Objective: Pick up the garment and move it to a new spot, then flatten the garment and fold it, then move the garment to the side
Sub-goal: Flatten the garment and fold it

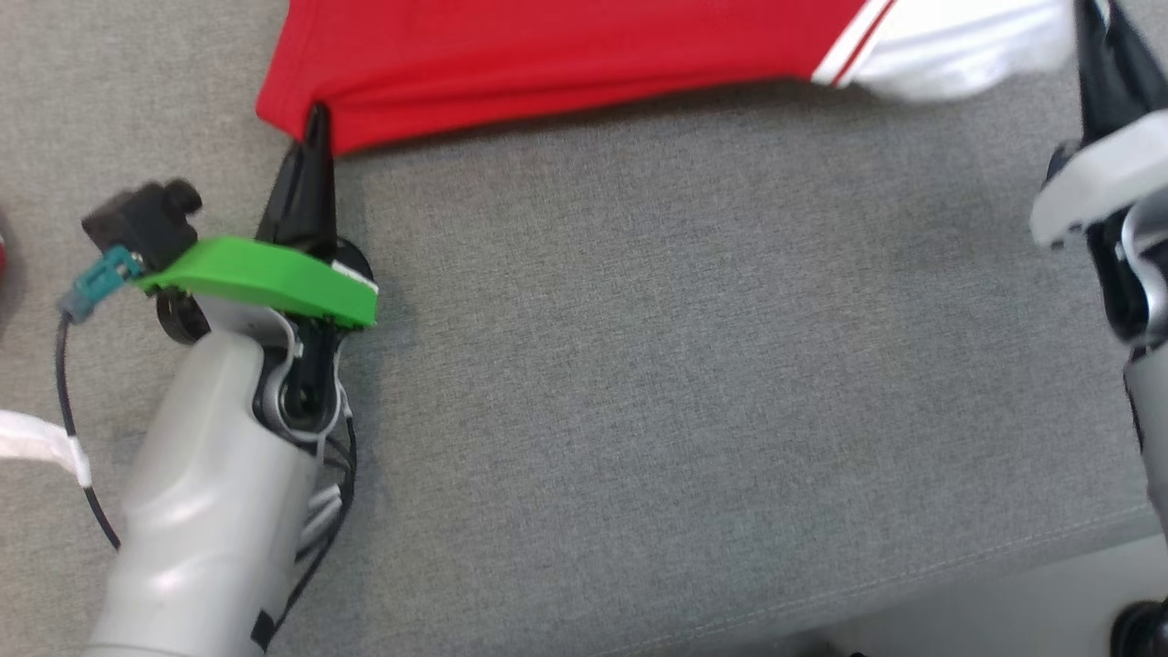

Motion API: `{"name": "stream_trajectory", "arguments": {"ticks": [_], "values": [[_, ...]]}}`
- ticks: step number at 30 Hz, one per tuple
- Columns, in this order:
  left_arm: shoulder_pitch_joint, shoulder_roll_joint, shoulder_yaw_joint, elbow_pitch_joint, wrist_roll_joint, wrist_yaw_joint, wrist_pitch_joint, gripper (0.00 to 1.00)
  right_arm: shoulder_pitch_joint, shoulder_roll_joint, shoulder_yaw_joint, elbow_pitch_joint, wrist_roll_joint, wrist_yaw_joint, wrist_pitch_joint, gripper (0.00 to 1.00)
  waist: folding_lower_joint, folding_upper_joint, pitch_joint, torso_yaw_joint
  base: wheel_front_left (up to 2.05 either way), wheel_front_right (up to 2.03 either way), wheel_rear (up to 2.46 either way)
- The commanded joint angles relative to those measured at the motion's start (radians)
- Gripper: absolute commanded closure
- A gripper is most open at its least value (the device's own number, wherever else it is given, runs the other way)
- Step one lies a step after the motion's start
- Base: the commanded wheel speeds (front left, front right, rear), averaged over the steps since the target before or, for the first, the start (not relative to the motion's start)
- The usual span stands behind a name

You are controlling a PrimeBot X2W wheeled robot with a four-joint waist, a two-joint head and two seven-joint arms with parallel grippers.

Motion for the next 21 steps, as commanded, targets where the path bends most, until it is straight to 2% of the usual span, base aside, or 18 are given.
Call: {"name": "stream_trajectory", "arguments": {"ticks": [1, 6, 11, 17, 21], "values": [[0.074, 0.005, -0.003, 0.011, -0.003, 0.004, 0.001, 1.00, 0.067, -0.005, -0.024, -0.047, 0.027, -0.005, 0.042, 1.00, 0.0001, 0.0000, -0.081, 0.025, 0.00, 0.00, 0.00], [0.242, -0.002, -0.045, -0.022, 0.013, 0.005, 0.001, 1.00, 0.351, 0.049, -0.100, -0.277, 0.080, -0.004, 0.252, 1.00, 0.0001, 0.0000, -0.154, 0.041, 0.00, 0.00, 0.00], [0.361, -0.008, -0.062, -0.078, 0.026, 0.029, 0.003, 1.00, 0.538, 0.124, -0.183, -0.451, 0.039, -0.004, 0.412, 1.00, 0.0001, 0.0000, -0.205, 0.062, 0.00, 0.00, 0.00], [0.486, 0.010, -0.095, -0.137, 0.048, 0.103, 0.027, 1.00, 0.675, 0.196, -0.220, -0.570, -0.027, -0.003, 0.579, 1.00, 0.0001, 0.0000, -0.257, 0.076, 0.00, 0.00, 0.00], [0.562, 0.017, -0.102, -0.185, 0.036, 0.153, 0.051, 1.00, 0.715, 0.226, -0.239, -0.605, -0.058, -0.003, 0.630, 1.00, 0.0001, 0.0000, -0.280, 0.085, 0.00, 0.00, 0.00]]}}
